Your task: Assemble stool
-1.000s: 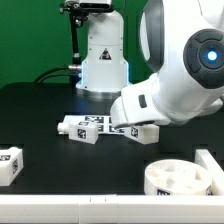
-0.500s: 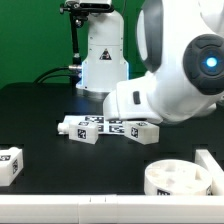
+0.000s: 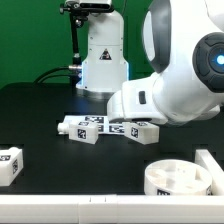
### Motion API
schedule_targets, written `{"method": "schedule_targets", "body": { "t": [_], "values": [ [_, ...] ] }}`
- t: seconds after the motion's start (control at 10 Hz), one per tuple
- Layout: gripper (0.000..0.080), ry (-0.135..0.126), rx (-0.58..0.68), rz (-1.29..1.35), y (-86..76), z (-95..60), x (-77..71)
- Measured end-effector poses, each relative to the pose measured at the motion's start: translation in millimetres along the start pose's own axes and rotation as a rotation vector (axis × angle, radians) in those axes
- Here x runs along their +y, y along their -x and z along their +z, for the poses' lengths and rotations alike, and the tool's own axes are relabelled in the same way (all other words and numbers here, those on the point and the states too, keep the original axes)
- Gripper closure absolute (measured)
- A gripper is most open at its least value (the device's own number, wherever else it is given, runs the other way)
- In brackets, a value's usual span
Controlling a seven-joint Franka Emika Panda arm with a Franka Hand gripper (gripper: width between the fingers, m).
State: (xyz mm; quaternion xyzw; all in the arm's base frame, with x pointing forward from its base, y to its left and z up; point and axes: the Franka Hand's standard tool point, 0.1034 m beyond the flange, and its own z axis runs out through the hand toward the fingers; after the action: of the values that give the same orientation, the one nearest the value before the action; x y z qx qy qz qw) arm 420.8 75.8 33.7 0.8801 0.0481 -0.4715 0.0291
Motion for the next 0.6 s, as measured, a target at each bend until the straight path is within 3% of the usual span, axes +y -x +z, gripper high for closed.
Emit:
{"method": "schedule_targets", "body": {
  "t": [0.3,0.6],
  "values": [
    [0.0150,-0.001,-0.034,0.006,-9.5,19.8,1.0],
    [0.0164,-0.001,-0.032,0.006,-9.5,19.1,1.0]
  ]
}}
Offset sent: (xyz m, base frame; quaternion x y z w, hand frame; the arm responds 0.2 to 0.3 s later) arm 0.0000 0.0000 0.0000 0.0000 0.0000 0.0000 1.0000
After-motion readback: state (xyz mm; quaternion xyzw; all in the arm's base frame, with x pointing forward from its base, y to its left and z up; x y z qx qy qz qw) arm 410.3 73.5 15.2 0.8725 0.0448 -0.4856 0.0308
